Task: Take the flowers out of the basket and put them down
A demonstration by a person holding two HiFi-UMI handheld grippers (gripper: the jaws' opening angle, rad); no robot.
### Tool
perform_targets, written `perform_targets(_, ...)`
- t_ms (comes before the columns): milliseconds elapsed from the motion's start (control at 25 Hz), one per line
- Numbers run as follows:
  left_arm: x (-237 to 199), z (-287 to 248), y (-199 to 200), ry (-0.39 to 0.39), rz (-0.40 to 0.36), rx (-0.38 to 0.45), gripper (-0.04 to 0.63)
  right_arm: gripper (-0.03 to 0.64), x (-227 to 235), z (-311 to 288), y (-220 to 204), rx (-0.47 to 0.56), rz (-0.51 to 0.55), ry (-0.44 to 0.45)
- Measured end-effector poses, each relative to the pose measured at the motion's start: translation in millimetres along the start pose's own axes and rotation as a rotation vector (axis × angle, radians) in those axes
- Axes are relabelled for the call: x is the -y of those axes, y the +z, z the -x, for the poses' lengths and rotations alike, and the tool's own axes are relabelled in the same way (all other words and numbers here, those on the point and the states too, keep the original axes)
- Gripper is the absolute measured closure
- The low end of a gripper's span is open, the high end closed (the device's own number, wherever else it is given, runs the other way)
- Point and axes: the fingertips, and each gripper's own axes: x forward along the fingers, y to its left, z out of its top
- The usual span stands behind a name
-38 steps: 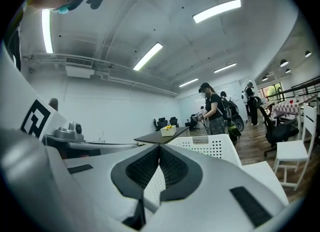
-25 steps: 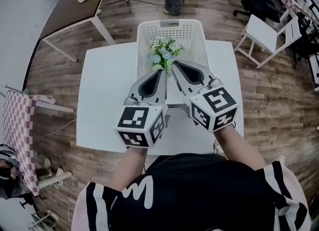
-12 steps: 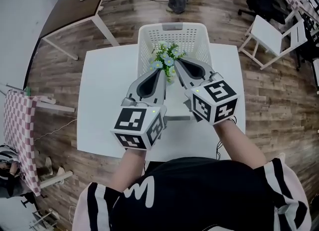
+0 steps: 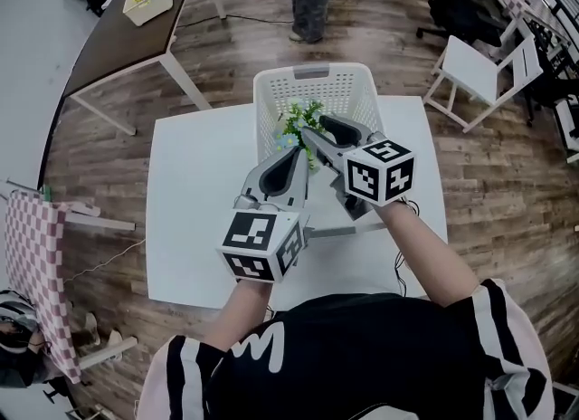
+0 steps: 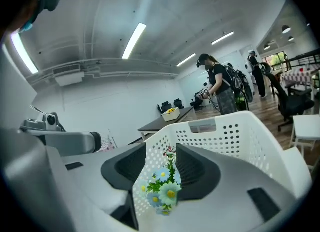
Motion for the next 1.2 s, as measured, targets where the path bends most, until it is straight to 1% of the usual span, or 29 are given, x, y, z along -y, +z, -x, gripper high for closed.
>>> perform_targets(40,0.1,-0.1,-0.5,-0.006,0.0,0.0,0.591,0.437,0.3,-3.4,-4.2,-0.016,-0.008,0.008)
perform_targets(120,-0.4,0.1,-0.6,-0.016,-0.001,0.002,0.591,0.417,2.2,-10.2,-13.7,-0.053,0.008,0.007)
perform_targets(240,-1.2,0.9,1.4,-0.035,-0.001,0.011,0.591,0.386,9.0,-20.5,-27.5,-0.104,0.085,-0.029)
perform_targets(320,-1.2,2.4,1.9,-0.048,0.002,0.017,0.591,0.377,16.3,-26.3,-37.8,-0.143,0.114,-0.055)
perform_targets(440,0.8,4.4,4.1,-0.068,0.009,0.03,0.591,0.376,29.6,-32.3,-49.3,-0.197,0.122,-0.088)
perform_targets(520,3.7,5.6,5.8,-0.081,0.005,0.037,0.591,0.376,35.0,-34.0,-51.1,-0.214,0.14,-0.1)
perform_targets(680,10.0,6.5,5.7,-0.107,-0.012,0.037,0.591,0.376,36.9,-38.3,-59.8,-0.264,0.177,-0.091)
perform_targets(800,8.9,7.1,6.4,-0.115,-0.003,0.043,0.591,0.376,39.4,-46.1,-72.8,-0.32,0.192,-0.081)
perform_targets(960,8.4,9.5,5.5,-0.118,-0.011,0.044,0.591,0.376,46.3,-53.5,-76.7,-0.331,0.157,-0.095)
perform_targets(1120,7.7,10.1,6.7,-0.121,-0.013,0.045,0.591,0.376,49.4,-60.3,-82.1,-0.365,0.201,-0.099)
perform_targets(1200,7.1,10.3,7.0,-0.123,-0.014,0.045,0.591,0.376,51.0,-64.6,-83.5,-0.364,0.182,-0.1)
